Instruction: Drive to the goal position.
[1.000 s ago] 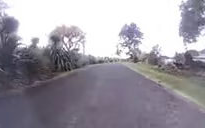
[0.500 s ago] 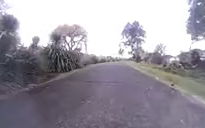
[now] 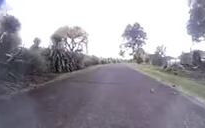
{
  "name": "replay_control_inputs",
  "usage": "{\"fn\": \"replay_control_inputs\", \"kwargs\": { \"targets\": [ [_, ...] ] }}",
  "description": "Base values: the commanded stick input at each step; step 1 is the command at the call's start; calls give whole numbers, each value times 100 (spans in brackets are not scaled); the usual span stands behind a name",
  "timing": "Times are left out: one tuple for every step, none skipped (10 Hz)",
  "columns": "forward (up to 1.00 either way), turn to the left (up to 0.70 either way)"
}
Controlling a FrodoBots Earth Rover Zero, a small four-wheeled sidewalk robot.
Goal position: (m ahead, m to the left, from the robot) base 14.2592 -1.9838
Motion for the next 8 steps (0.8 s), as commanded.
{"fn": "replay_control_inputs", "kwargs": {
  "targets": [
    [85,-34],
    [85,-34],
    [85,-34],
    [85,-34],
    [85,-34],
    [85,-34],
    [85,-34],
    [85,-34]
  ]
}}
